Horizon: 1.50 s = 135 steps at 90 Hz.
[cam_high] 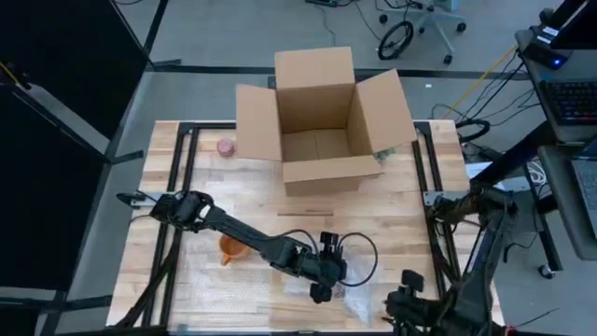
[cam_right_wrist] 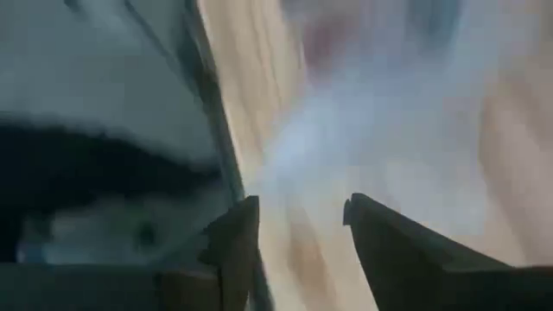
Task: Wrap mug
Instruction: Wrap the pink cup with the bubble wrap
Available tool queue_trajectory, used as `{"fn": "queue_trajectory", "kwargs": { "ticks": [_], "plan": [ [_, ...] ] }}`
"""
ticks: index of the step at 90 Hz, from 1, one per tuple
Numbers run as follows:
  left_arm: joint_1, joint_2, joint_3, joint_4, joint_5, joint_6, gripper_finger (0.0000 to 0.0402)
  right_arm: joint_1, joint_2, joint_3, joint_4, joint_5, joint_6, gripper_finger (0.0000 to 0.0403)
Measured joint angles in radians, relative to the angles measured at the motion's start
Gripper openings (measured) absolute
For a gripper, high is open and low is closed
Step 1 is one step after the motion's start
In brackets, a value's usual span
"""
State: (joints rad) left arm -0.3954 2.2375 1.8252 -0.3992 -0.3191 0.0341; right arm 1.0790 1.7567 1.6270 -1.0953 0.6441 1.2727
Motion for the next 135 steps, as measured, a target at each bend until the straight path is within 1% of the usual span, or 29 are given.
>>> {"fn": "queue_trajectory", "kwargs": {
  "ticks": [3,6,12,17,22,35,52,60,79,90,95,104,120,135],
  "plan": [
    [0.0,0.0,0.0,0.0,0.0,0.0,0.0,-0.011,-0.001,0.0,0.031,0.064,-0.06,0.0158],
    [0.0,0.0,0.0,0.0,0.0,0.0,0.0,-0.027,0.003,0.0,0.062,0.1,-0.127,0.0155],
    [0.0,0.001,0.0,0.0,0.0,0.007,0.0,-0.075,0.026,-0.001,0.12,0.111,-0.26,0.0147],
    [0.0,0.001,0.0,0.0,0.0,0.008,0.0,-0.117,0.058,-0.002,0.155,0.095,-0.35,0.0137],
    [0.0,0.001,0.0,0.0,-0.001,0.007,0.0,-0.158,0.095,-0.003,0.175,0.051,-0.415,0.0125],
    [0.0,0.001,0.0,-0.001,-0.002,0.007,0.0,-0.227,0.164,-0.005,0.161,-0.073,-0.501,0.008],
    [0.0,0.001,0.0,-0.001,-0.003,0.008,0.0,-0.27,0.201,-0.005,0.11,-0.088,-0.549,0.0024],
    [0.0,0.001,-0.001,-0.012,-0.006,0.002,0.0,-0.293,0.212,-0.005,0.098,-0.103,-0.584,0.0005],
    [-0.002,0.001,-0.002,-0.051,-0.008,-0.001,0.0,-0.315,0.224,-0.007,0.09,-0.141,-0.655,0.0001],
    [-0.009,-0.006,-0.002,-0.077,-0.018,-0.002,0.0,-0.315,0.223,-0.046,0.143,-0.142,-0.667,0.0001],
    [-0.014,-0.008,-0.002,-0.076,-0.023,0.004,0.0,-0.317,0.22,-0.081,0.194,-0.171,-0.675,0.0],
    [-0.025,-0.026,0.007,-0.118,-0.034,0.01,0.0,-0.322,0.223,-0.12,0.242,-0.187,-0.671,0.0],
    [-0.036,-0.066,0.01,-0.141,-0.048,0.005,0.0,-0.324,0.223,-0.125,0.245,-0.211,-0.69,0.0],
    [-0.053,-0.112,0.009,-0.219,-0.05,-0.003,0.0,-0.334,0.223,-0.125,0.26,-0.236,-0.701,0.0]
  ]
}}
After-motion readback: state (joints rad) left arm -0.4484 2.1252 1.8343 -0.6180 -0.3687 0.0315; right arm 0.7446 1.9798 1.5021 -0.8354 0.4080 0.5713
